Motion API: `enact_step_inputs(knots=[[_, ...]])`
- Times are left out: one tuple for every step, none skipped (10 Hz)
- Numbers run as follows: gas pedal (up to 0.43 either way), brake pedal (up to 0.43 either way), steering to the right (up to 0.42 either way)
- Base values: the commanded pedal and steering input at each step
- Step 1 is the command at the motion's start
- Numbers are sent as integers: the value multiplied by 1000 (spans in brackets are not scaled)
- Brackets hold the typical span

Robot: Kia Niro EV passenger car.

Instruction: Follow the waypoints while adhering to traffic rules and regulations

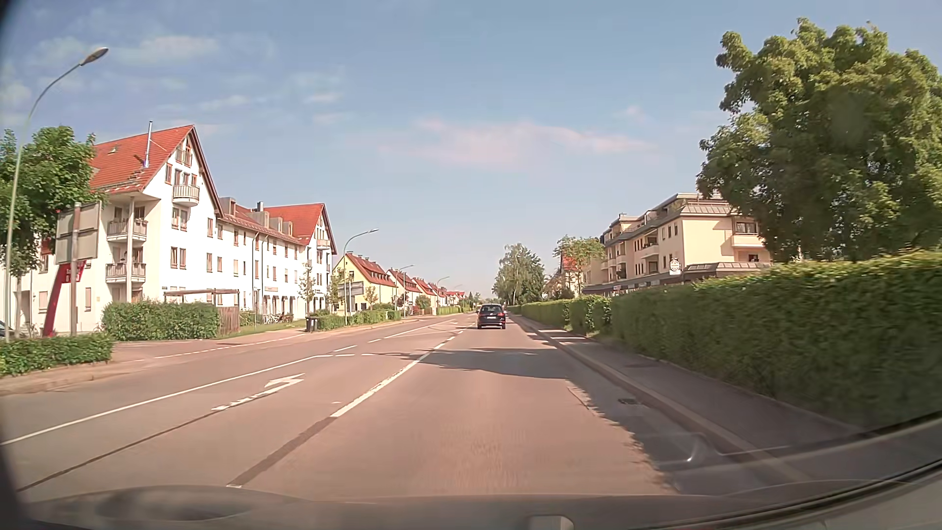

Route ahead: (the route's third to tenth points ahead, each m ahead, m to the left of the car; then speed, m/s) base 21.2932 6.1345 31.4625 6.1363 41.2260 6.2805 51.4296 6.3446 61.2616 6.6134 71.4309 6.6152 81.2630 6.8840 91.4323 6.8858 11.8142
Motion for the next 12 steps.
enact_step_inputs(knots=[[157, 0, -2], [157, 0, -3], [157, 0, -3], [157, 0, -3], [157, 0, -3], [157, 0, -3], [157, 0, -3], [157, 0, -3], [157, 0, -3], [157, 0, -3], [157, 0, -3], [157, 0, -3]])
